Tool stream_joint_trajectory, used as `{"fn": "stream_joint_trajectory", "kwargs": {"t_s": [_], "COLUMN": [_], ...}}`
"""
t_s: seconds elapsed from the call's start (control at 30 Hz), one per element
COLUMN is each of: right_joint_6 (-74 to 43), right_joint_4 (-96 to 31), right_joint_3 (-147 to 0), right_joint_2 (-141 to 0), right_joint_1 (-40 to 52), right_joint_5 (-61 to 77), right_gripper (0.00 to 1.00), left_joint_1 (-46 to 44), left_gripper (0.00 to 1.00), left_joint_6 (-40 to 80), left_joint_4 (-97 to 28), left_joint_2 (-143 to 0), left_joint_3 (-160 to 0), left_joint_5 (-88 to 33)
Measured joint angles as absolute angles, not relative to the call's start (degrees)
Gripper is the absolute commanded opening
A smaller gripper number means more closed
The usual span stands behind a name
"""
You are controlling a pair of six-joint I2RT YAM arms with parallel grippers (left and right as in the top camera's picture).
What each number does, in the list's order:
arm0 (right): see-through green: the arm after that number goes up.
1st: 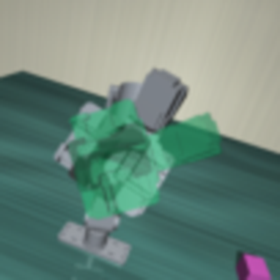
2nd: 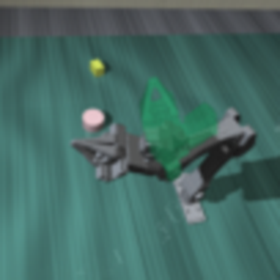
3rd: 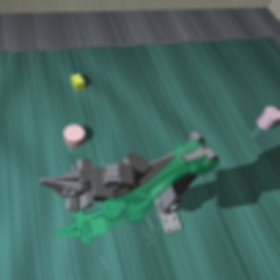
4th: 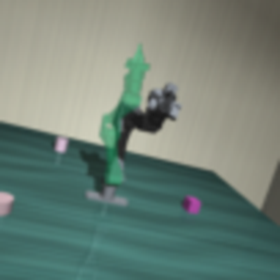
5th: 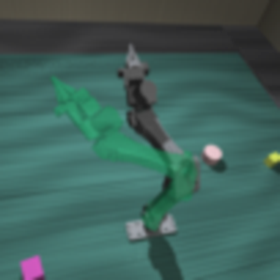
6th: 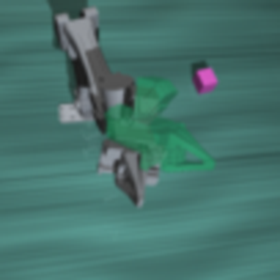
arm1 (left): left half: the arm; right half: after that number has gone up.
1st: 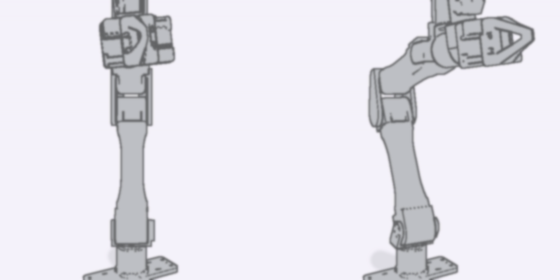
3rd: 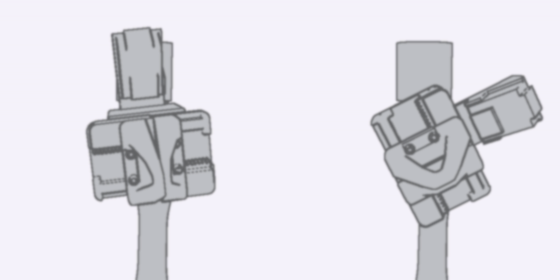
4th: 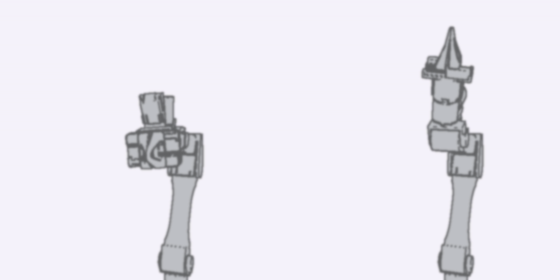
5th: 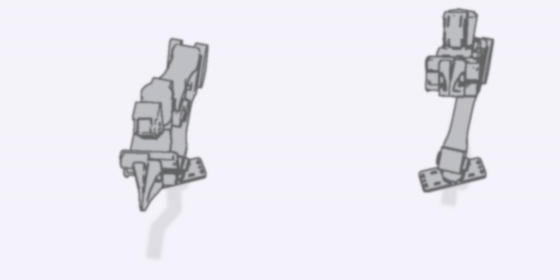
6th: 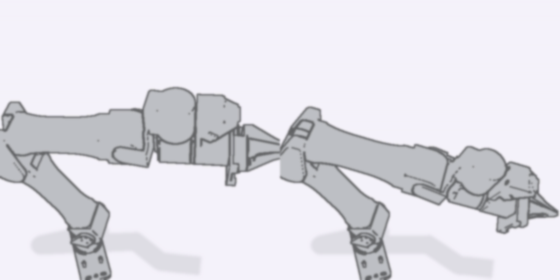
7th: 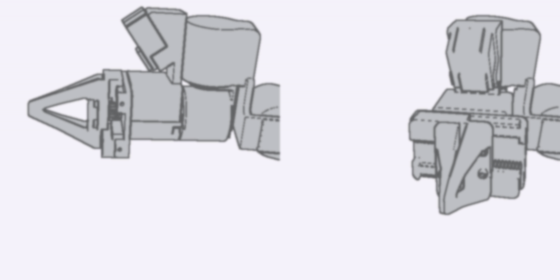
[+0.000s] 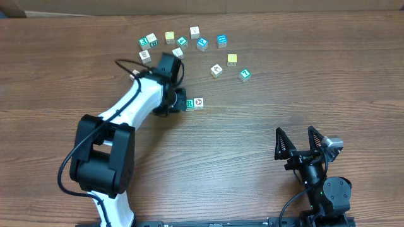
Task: Form a horizontal line
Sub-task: 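Move the left gripper to the upper-left over the pineapple block, then close the left gripper on the pineapple block and lift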
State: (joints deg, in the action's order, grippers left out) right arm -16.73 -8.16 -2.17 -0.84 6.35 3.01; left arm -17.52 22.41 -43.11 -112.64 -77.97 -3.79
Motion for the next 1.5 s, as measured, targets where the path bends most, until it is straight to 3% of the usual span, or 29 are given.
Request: {"fn": "stream_joint_trajectory", "kwargs": {"t_s": [0.1,0.13,0.23,0.33,0.77,0.93,1.13,1.5], "right_joint_6": [-16.71,-16.71,-16.69,-16.71,-16.71,-16.69,-16.71,-16.73], "right_joint_4": [-8.21,-8.19,-8.16,-8.19,-8.16,-8.16,-8.16,-8.14], "right_joint_3": [-2.17,-2.17,-2.17,-2.17,-2.17,-2.17,-2.17,-2.17], "right_joint_2": [-0.84,-0.84,-0.84,-0.84,-0.84,-0.84,-0.84,-0.84], "right_joint_1": [6.35,6.35,6.35,6.35,6.35,6.35,6.35,6.35], "right_joint_5": [3.01,3.01,2.98,3.01,3.01,3.01,3.01,3.01], "right_gripper": [1.00,1.00,1.00,1.00,1.00,1.00,1.00,1.00], "left_joint_1": [-15.99,-15.51,-14.00,-12.91,-10.83,-9.41,-5.85,-2.07], "left_gripper": [0.11,0.17,0.50,0.63,0.66,0.59,0.53,0.53], "left_joint_6": [21.54,21.06,20.18,19.53,19.27,19.55,20.75,22.37], "left_joint_4": [-52.69,-55.09,-60.64,-61.08,-56.07,-54.08,-49.60,-43.16], "left_joint_2": [-113.06,-113.10,-113.19,-113.03,-117.16,-123.17,-128.95,-135.31], "left_joint_3": [-88.01,-91.77,-104.12,-113.89,-116.97,-116.92,-116.77,-116.73], "left_joint_5": [-2.61,-2.24,-0.16,3.84,15.03,15.25,10.98,1.58]}}
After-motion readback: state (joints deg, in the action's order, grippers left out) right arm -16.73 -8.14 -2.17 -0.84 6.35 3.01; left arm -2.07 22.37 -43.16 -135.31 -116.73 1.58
